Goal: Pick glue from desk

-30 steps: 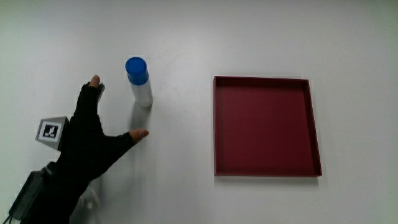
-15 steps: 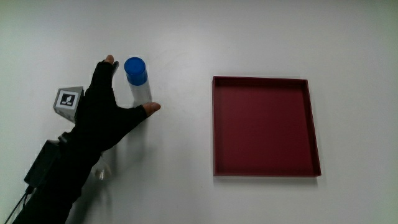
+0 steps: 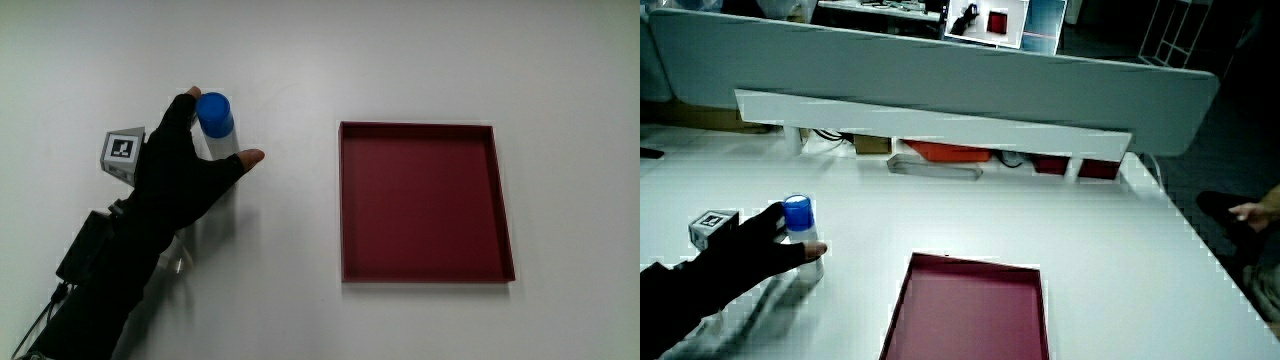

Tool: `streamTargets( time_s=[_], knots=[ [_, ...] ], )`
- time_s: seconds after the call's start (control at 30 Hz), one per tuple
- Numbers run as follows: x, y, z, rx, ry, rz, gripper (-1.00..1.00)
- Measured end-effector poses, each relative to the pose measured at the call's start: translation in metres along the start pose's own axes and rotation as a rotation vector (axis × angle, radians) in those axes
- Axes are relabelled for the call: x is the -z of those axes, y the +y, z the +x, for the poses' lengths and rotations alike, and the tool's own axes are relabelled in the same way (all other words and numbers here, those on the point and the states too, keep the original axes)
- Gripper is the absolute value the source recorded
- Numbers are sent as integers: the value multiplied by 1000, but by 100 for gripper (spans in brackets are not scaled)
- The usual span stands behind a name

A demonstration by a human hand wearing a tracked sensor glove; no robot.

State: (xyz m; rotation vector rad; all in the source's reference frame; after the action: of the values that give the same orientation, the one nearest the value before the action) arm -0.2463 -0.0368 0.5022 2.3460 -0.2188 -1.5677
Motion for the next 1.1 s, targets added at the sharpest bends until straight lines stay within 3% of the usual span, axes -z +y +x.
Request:
streamTargets(
  time_s=[0.2, 0.47, 0.53, 0.57, 0.7, 0.73, 0.8, 0.83, 0.93, 0.97, 1.0, 1.03, 1.1],
  knots=[
    [-3, -4, -2, 26, -11, 75, 62],
    [-5, -5, -4, 42, 22, 94, 100],
    [-5, -7, 0, 58, -8, 94, 100],
    [-7, -7, 0, 60, 6, 95, 100],
    [-5, -6, 17, 111, 1, 88, 100],
    [-4, -7, 23, 86, 18, 82, 100],
    [0, -5, 36, 155, 2, 62, 100],
    [1, -5, 40, 142, 24, 55, 100],
    [12, -3, 59, 182, -29, 17, 100],
    [16, -1, 62, 203, -31, 6, 100],
    [20, 0, 66, 191, -18, -3, 100],
    [25, 0, 73, 213, -56, -20, 100],
    [34, 2, 82, 225, -43, -33, 100]
  ],
)
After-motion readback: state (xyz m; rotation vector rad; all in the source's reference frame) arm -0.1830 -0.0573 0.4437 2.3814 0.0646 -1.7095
